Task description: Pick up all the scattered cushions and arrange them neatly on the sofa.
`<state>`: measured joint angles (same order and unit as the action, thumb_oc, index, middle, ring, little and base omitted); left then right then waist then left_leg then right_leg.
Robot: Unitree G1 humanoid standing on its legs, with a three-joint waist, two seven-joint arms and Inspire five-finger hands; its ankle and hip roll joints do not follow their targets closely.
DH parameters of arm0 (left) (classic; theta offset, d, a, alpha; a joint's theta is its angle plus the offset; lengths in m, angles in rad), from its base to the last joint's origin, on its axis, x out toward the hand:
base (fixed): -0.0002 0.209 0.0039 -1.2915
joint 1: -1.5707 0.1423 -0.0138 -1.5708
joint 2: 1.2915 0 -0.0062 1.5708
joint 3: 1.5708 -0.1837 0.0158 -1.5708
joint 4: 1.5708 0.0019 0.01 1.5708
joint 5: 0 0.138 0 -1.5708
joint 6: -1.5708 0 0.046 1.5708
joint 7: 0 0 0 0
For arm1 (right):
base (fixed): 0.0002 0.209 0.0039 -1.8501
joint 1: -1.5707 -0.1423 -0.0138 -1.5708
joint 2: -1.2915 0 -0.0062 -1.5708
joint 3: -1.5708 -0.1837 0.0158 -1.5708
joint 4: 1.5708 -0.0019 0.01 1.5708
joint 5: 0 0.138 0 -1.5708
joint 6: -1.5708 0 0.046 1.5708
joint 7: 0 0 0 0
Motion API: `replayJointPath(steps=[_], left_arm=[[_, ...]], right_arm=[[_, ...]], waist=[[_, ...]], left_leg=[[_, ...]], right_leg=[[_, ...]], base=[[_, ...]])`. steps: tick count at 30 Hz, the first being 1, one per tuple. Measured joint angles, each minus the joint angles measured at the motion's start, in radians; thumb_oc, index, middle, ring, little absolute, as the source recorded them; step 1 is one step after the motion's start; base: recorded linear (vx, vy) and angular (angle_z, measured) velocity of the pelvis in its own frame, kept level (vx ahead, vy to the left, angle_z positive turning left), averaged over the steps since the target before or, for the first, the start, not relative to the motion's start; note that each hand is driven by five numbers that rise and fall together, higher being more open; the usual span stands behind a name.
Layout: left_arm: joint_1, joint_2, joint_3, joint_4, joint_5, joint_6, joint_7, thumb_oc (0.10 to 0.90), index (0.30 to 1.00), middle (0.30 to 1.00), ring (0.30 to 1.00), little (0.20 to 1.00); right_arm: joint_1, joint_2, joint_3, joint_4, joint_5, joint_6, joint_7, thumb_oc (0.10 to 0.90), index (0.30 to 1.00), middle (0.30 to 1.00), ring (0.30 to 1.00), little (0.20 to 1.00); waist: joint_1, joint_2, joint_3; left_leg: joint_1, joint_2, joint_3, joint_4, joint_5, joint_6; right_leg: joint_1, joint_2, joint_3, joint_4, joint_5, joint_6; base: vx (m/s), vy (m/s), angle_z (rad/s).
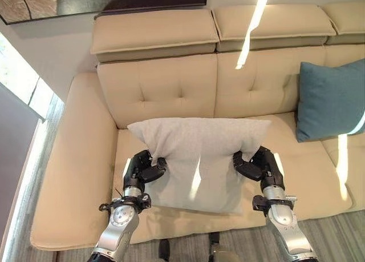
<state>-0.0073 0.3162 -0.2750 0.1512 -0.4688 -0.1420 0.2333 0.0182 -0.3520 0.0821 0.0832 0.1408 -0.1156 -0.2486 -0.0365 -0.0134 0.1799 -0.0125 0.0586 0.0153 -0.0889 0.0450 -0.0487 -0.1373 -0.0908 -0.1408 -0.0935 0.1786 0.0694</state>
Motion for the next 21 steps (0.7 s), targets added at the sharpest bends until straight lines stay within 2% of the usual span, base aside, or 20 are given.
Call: replayJointPath(steps=[3,7,11,14,18,21], left_arm=[[-0.031,-0.027,-0.01,-0.002,0.0,0.0,0.001,0.4,0.3,0.3,0.3,0.3],[-0.118,-0.029,-0.03,0.0,0.0,0.0,0.039,0.4,0.3,0.3,0.3,0.3],[-0.235,-0.021,-0.026,0.045,0.0,-0.002,0.115,0.4,0.3,0.3,0.3,0.3],[-0.281,-0.013,-0.031,0.069,0.001,-0.009,0.15,0.4,0.3,0.3,0.3,0.3],[-0.566,0.004,-0.09,0.337,0.001,-0.016,0.222,0.4,0.3,0.3,0.3,0.3],[-0.735,0.012,-0.115,0.475,-0.002,-0.014,0.26,0.4,0.3,0.3,0.3,0.3]], right_arm=[[-0.028,-0.035,-0.013,-0.001,-0.002,0.0,-0.021,0.4,0.3,0.3,0.3,0.3],[-0.142,-0.045,-0.01,0.032,-0.011,0.0,-0.076,0.4,0.3,0.3,0.3,0.3],[-0.311,-0.038,0.046,0.132,-0.009,-0.002,-0.137,0.4,0.3,0.3,0.3,0.3],[-0.351,-0.031,0.073,0.161,-0.008,-0.005,-0.163,0.4,0.3,0.3,0.3,0.3],[-0.603,-0.047,0.152,0.387,0.007,-0.001,-0.236,0.4,0.3,0.3,0.3,0.3],[-0.753,-0.059,0.195,0.473,0.038,0.01,-0.28,0.4,0.3,0.3,0.3,0.3]], waist=[[-0.015,0.001,0.0],[-0.015,0.007,-0.004],[0.0,0.008,-0.005],[0.012,0.01,-0.006],[0.012,0.016,-0.009],[0.01,0.02,-0.006]], left_leg=[[-0.025,0.025,-0.023,0.0,0.006,-0.016],[-0.099,0.031,-0.066,0.0,0.029,-0.044],[-0.151,0.028,-0.069,0.0,0.047,-0.047],[-0.168,0.028,-0.069,0.001,0.051,-0.05],[-0.262,0.016,-0.077,0.001,0.075,-0.05],[-0.33,0.012,-0.08,0.001,0.089,-0.05]], right_leg=[[-0.01,0.016,-0.043,0.0,-0.01,-0.006],[-0.06,0.017,-0.087,0.0,-0.003,-0.017],[-0.11,0.016,-0.091,0.0,0.012,-0.036],[-0.126,0.017,-0.09,0.0,0.014,-0.039],[-0.218,0.013,-0.096,0.0,0.034,-0.041],[-0.284,0.011,-0.095,0.001,0.052,-0.052]], base=[[0.01,-0.111,0.34],[-0.03,-0.087,0.36],[-0.06,-0.034,0.03],[-0.07,-0.014,0.02],[-0.07,0.026,0.05],[-0.04,0.045,0.02]])
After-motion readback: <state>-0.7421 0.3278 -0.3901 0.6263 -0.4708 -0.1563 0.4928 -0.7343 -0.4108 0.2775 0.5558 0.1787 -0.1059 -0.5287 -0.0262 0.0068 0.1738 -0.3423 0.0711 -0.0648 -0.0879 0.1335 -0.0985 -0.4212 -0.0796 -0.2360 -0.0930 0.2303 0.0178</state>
